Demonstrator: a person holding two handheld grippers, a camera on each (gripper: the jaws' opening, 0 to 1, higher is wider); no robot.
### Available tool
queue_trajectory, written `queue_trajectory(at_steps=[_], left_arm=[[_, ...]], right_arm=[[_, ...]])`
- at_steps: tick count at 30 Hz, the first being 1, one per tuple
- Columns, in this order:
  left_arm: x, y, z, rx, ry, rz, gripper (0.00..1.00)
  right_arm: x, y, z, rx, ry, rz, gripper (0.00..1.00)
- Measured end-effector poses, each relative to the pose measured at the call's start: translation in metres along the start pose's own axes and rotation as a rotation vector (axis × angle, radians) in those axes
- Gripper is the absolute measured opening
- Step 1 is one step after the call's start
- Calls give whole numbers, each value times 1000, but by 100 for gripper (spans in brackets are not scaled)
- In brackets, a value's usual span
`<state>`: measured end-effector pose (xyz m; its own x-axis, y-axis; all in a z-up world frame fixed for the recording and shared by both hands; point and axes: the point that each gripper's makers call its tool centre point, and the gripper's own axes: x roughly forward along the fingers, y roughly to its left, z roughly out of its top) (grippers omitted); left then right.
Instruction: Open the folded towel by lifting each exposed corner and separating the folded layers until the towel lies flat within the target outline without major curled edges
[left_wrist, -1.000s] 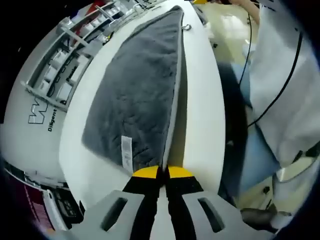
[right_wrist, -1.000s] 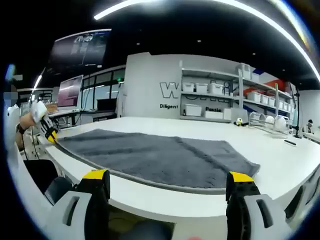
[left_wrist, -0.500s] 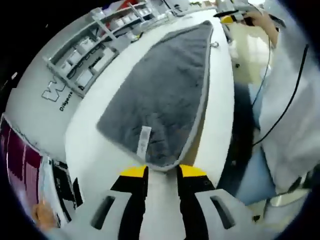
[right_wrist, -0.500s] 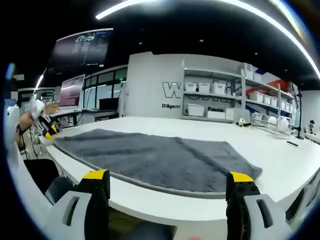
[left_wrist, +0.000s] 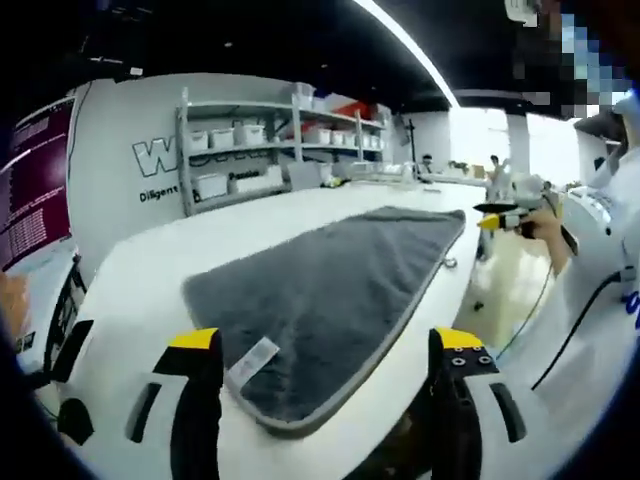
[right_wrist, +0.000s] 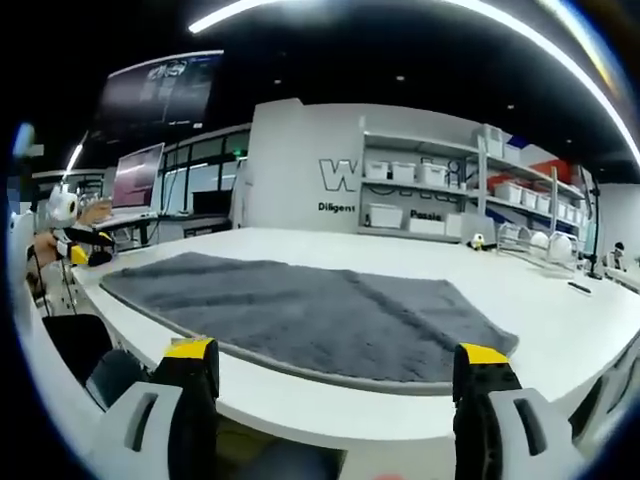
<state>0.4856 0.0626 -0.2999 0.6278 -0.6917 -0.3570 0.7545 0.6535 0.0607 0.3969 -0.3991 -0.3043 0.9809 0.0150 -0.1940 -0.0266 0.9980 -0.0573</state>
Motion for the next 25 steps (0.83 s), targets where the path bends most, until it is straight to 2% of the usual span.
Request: queue_trajectory(at_steps=[4, 10, 16, 25], left_arm=[[6, -1, -13, -52, 39, 33, 99], [8, -5, -19, -80, 41, 29, 99], [2, -1, -19, -83, 33, 77, 99], [2, -2, -19, -81, 39, 75, 99]], right_arm=[[-1, -5, -3, -1, 12, -19, 99], [-1, -11, -6, 6, 21, -41, 99], [0, -17, -11, 11, 36, -63, 99], [2, -18, -15, 24, 45, -70, 99]])
